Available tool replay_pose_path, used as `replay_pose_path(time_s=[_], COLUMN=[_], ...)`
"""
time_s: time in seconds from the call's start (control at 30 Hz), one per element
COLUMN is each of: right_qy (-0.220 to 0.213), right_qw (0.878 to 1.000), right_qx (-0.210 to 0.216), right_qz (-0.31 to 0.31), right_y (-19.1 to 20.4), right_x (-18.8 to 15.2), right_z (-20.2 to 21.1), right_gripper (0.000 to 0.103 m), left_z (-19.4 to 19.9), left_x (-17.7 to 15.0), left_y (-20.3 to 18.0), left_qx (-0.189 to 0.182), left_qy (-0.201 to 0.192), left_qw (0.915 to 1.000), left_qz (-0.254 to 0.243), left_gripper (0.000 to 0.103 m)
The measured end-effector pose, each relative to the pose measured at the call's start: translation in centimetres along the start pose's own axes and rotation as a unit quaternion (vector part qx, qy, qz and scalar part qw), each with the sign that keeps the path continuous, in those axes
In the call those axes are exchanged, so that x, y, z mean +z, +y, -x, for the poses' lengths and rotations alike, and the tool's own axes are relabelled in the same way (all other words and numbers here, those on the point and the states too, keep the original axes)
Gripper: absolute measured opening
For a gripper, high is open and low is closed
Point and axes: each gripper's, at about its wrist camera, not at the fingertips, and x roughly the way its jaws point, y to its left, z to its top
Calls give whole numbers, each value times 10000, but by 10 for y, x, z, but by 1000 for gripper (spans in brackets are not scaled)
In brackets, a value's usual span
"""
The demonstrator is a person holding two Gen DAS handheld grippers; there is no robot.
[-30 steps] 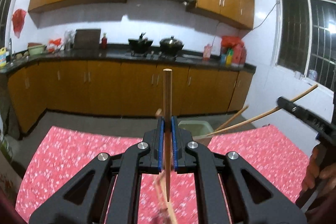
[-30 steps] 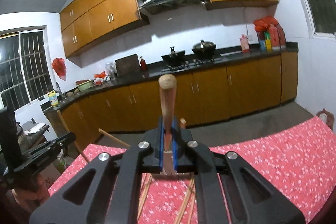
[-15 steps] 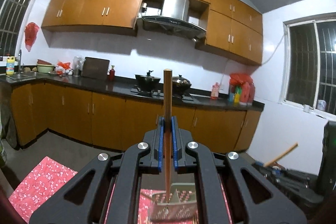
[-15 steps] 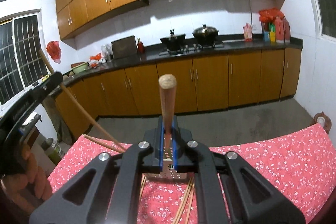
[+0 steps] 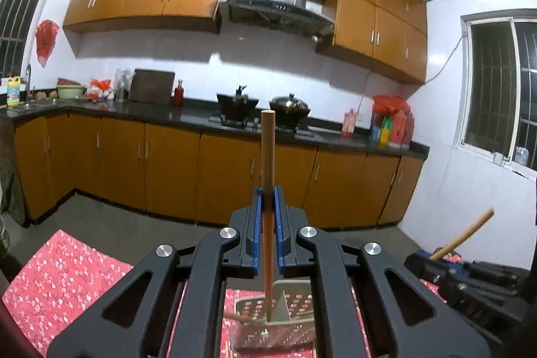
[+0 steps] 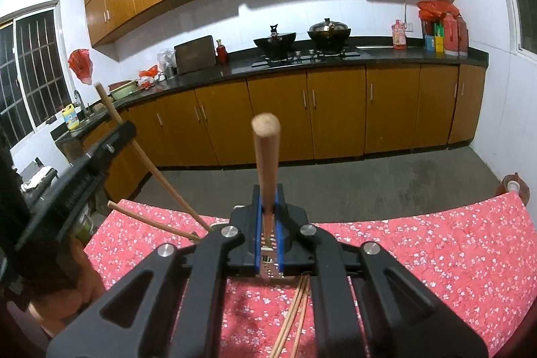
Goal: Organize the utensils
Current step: 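Open both tools to drop the chopsticks into the holder, then lower both tools and close each on a chopstick on the cloth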
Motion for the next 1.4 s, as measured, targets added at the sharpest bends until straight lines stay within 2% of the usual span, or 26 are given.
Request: replay_pose_path(time_s=[0.17, 0.3, 0.5, 0.63, 0.77, 0.9, 1.0, 1.07, 1.2, 1.3, 1.37, 1.4], right_qy=[-51, -150, -642, -793, -439, 517, 1213, 1619, 2003, 2144, 2085, 2066], right_qw=[10000, 9998, 9979, 9968, 9980, 9961, 9898, 9842, 9776, 9752, 9769, 9774], right_qx=[36, 56, -12, -118, -403, -569, -497, -377, -253, -249, -341, -356], right_qz=[-70, -79, 23, -73, -201, -432, -562, -612, -590, -494, -327, -288], right_y=[-3, 0, 2, -9, -30, -51, -57, -55, -41, -30, -23, -23], right_x=[1, 2, 1, -18, -60, -117, -158, -188, -220, -231, -235, -235], right_z=[4, 11, 51, 75, 69, 31, 5, -9, -22, -29, -30, -28], right_gripper=[12, 12, 14, 17, 17, 18, 19, 19, 19, 19, 19, 15], left_z=[6, 12, 35, 62, 83, 92, 86, 76, 62, 60, 60, 59], left_x=[1, 6, 17, 16, 1, -33, -69, -100, -147, -167, -178, -182], left_y=[3, 5, 12, 25, 44, 57, 63, 69, 82, 81, 80, 79], left_qx=[11, 42, -61, -162, -166, 53, 229, 344, 310, 222, 124, 69], left_qy=[38, -27, -200, -312, -191, 197, 748, 1275, 2120, 2409, 2547, 2601], left_qw=[10000, 10000, 9996, 9990, 9987, 9993, 9969, 9912, 9768, 9702, 9668, 9654], left_qz=[20, 42, 164, 293, 451, 304, 48, -77, 52, 133, 164, 178], left_gripper=[9, 25, 26, 26, 26, 26, 25, 25, 25, 25, 25, 25])
